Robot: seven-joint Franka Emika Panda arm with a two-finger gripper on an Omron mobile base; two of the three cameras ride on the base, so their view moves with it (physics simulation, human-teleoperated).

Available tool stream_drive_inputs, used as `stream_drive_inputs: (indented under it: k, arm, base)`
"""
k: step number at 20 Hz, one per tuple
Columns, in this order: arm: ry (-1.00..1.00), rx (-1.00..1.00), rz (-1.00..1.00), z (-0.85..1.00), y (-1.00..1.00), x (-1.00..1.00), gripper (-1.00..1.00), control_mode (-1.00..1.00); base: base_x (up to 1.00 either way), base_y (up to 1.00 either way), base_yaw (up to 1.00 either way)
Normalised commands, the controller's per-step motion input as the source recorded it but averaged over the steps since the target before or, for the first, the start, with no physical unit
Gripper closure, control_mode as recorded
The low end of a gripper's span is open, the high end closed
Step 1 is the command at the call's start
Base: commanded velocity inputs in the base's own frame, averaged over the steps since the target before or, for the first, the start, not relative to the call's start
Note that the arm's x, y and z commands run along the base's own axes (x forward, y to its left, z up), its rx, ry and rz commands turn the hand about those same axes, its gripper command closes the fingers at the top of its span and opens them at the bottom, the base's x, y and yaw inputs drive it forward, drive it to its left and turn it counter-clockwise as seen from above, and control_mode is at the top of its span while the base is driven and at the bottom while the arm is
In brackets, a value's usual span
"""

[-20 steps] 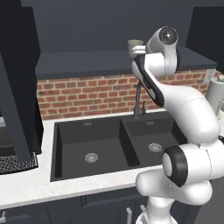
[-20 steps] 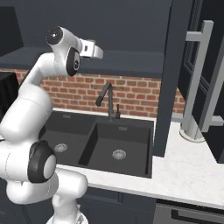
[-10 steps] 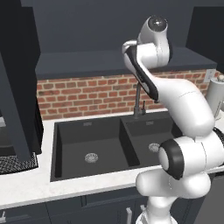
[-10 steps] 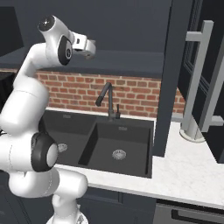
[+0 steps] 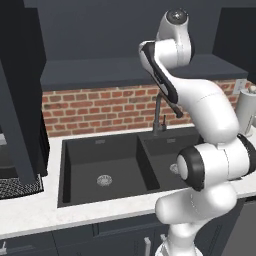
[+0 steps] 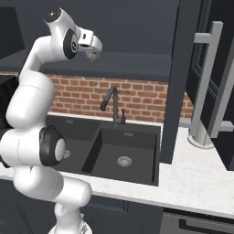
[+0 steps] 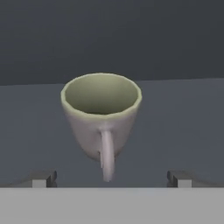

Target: Gather all objects into one cabinet and sort the glasses and bowls to opposite sides.

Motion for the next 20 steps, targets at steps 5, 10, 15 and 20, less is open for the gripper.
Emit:
stream_drive_inputs:
  k: [5, 10, 15, 20]
  arm:
    - [0.0, 0.0, 0.0, -0.01, -0.1, 0.18, -1.0, -1.0]
    - [0.0, 0.0, 0.0, 0.0, 0.0, 0.01, -1.0, -1.0]
    - [0.0, 0.0, 0.0, -0.04, 0.0, 0.0, -1.0, -1.0]
    - [-0.05, -0.01, 0.0, -0.23, 0.0, 0.0, -1.0, -1.0]
  base:
    - [0.0, 0.0, 0.0]
    - [0.0, 0.0, 0.0]
    - [0.0, 0.0, 0.0]
    - [0.0, 0.0, 0.0]
